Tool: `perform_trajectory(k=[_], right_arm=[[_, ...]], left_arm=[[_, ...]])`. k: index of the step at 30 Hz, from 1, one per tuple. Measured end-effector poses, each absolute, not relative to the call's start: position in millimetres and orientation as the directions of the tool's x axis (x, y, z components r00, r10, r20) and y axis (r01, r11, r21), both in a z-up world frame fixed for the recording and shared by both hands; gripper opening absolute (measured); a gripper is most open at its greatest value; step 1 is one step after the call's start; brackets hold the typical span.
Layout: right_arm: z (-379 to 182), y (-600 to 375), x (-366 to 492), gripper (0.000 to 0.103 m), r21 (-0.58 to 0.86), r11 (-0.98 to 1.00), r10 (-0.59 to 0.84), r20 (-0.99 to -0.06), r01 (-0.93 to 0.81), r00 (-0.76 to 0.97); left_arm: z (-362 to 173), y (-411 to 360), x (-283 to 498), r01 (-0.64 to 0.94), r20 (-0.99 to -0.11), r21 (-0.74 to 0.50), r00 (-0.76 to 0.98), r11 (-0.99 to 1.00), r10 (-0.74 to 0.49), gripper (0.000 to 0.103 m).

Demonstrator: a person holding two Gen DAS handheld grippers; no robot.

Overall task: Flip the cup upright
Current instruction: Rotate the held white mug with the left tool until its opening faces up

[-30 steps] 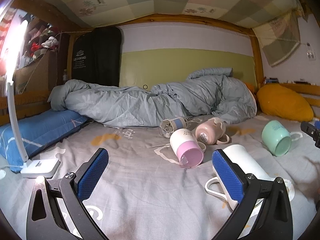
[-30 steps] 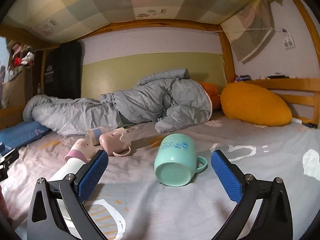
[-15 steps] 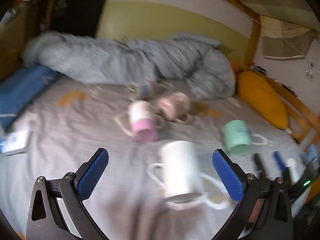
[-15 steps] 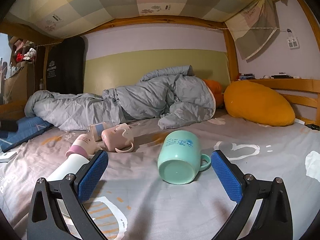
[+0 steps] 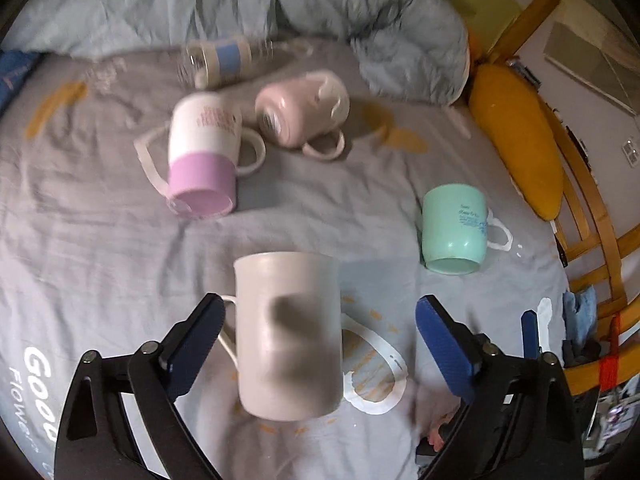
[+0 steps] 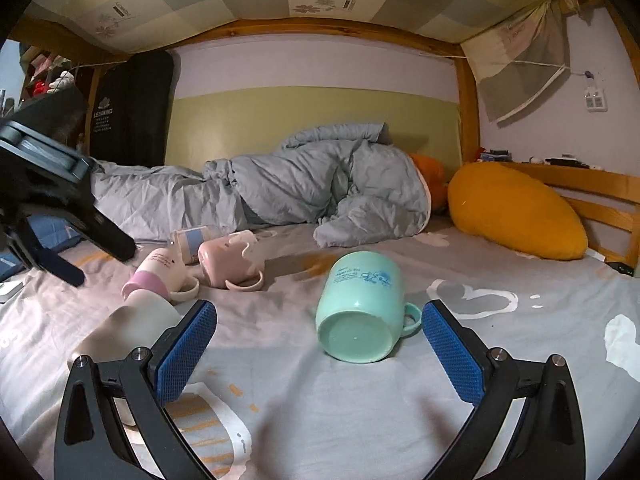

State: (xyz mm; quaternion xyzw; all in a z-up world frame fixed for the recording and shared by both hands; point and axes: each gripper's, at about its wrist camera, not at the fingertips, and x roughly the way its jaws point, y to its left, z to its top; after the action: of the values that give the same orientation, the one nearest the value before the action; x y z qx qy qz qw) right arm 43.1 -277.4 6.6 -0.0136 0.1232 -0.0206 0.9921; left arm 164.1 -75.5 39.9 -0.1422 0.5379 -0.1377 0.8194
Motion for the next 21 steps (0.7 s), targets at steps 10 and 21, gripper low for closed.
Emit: perform_trajectory(k=[10,21], right_arm=[[6,-294,52,0.103,0.042,0.998,-0.035,-0.288,0.049,0.957],[4,-299,57,0.103,0.061,0.996,-0.042,-0.315,0.065,0.948]], left_arm=[[-5,-80,199,0.035,-0.902,-0.336,0.275,0.941,-0.332,0.093],[-17,-83,202,0.074,-0.900,-0.321,0.286,0.944,-0.328,0.079]])
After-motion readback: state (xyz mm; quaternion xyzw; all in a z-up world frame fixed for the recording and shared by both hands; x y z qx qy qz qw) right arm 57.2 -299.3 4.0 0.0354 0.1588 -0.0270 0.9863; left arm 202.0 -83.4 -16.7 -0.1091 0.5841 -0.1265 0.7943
